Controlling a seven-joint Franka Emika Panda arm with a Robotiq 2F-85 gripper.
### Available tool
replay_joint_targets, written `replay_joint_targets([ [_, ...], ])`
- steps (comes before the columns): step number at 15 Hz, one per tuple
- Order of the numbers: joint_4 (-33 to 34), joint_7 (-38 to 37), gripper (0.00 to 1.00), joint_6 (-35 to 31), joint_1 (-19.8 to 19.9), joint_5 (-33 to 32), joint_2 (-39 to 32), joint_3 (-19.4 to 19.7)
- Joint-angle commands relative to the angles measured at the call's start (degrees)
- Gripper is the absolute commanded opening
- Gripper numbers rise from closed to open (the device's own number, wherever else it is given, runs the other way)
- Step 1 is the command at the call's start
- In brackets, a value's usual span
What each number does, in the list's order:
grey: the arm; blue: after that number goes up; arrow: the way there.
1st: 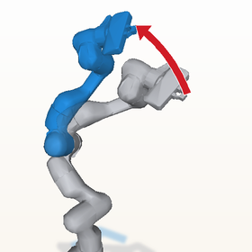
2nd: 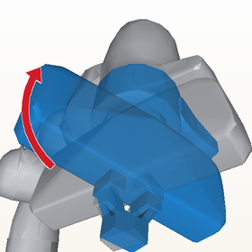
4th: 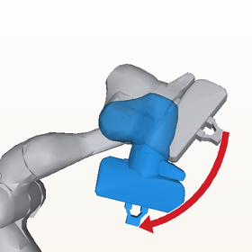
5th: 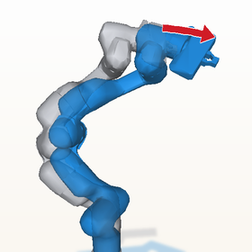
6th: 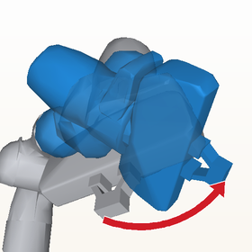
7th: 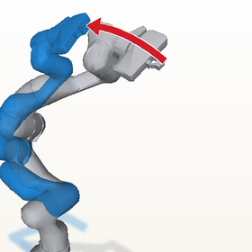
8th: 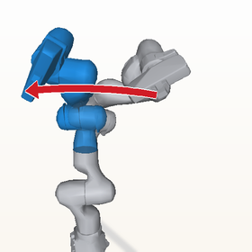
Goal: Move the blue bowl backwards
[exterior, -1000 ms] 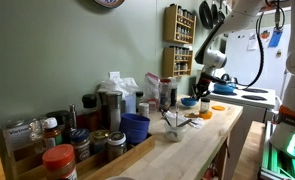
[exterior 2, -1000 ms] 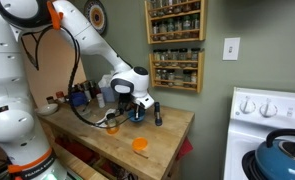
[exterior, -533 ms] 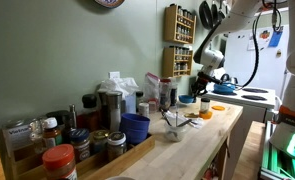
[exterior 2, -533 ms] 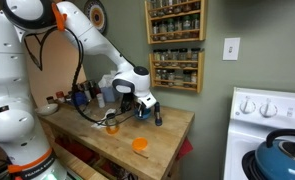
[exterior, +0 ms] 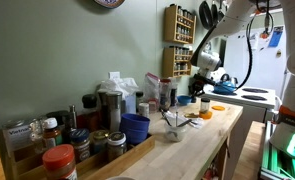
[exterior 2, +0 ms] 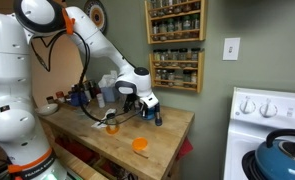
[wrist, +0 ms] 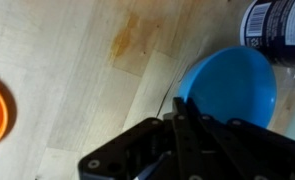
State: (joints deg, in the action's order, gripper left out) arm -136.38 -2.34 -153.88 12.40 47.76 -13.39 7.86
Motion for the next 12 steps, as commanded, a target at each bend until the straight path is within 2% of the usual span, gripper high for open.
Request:
replay_joint_targets([
  [1,0.1,-0.1,0.01,0.0,0.0,0.0,-0.1,0.0],
  [5,2.5,-2.1,0.01,2.4,0.8,2.6,-1.4,-0.1],
  [9,6.7,-7.3,0.01,5.9,0.1,0.3,-3.8,0.6],
  [12,9.9,-10.3,0.01,5.7,-0.3,0.0,-6.4,0.7],
])
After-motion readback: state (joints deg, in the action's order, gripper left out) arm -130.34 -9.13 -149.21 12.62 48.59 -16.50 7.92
